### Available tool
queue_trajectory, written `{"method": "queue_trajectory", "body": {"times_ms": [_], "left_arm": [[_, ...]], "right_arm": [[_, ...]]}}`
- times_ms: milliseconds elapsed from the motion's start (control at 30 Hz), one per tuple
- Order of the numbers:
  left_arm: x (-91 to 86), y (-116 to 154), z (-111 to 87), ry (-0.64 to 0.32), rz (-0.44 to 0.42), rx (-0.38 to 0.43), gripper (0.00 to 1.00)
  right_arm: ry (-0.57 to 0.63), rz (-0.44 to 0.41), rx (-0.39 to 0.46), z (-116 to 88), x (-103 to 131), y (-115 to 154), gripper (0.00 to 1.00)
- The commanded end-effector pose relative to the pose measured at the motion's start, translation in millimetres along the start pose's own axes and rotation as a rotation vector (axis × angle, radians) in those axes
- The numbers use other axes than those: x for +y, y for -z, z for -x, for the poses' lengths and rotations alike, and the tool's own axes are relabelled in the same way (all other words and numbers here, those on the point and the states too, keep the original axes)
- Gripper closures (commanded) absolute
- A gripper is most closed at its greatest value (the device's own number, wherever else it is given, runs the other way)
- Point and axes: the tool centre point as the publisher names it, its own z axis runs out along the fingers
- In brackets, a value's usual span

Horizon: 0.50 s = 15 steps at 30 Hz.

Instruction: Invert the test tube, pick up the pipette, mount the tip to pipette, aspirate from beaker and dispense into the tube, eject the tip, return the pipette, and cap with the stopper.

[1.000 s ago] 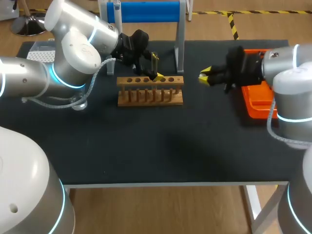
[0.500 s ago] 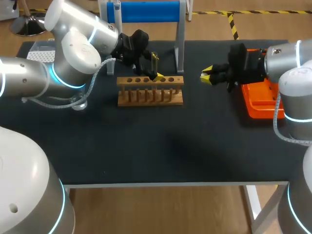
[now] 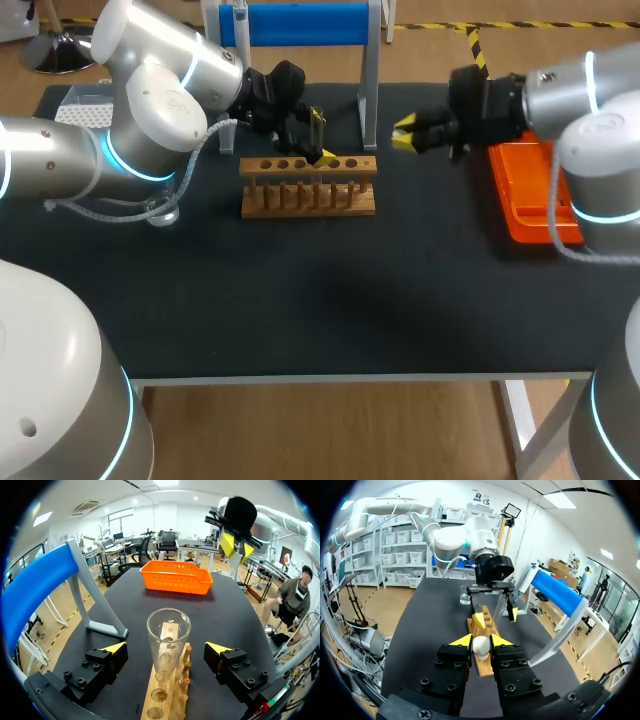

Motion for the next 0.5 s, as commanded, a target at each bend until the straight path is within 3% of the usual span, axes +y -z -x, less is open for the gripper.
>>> {"method": "queue_trajectory", "body": {"times_ms": [33, 500], "left_arm": [[-0.7, 0.5, 0.9, 0.001, 0.003, 0.004, 0.00], [-0.7, 0.5, 0.9, 0.001, 0.003, 0.004, 0.00]], "right_arm": [[0.010, -0.016, 0.062, 15.1, 12.3, -15.7, 1.00], [0.038, -0.017, 0.134, 30.9, 45.2, -58.7, 1.00]]}}
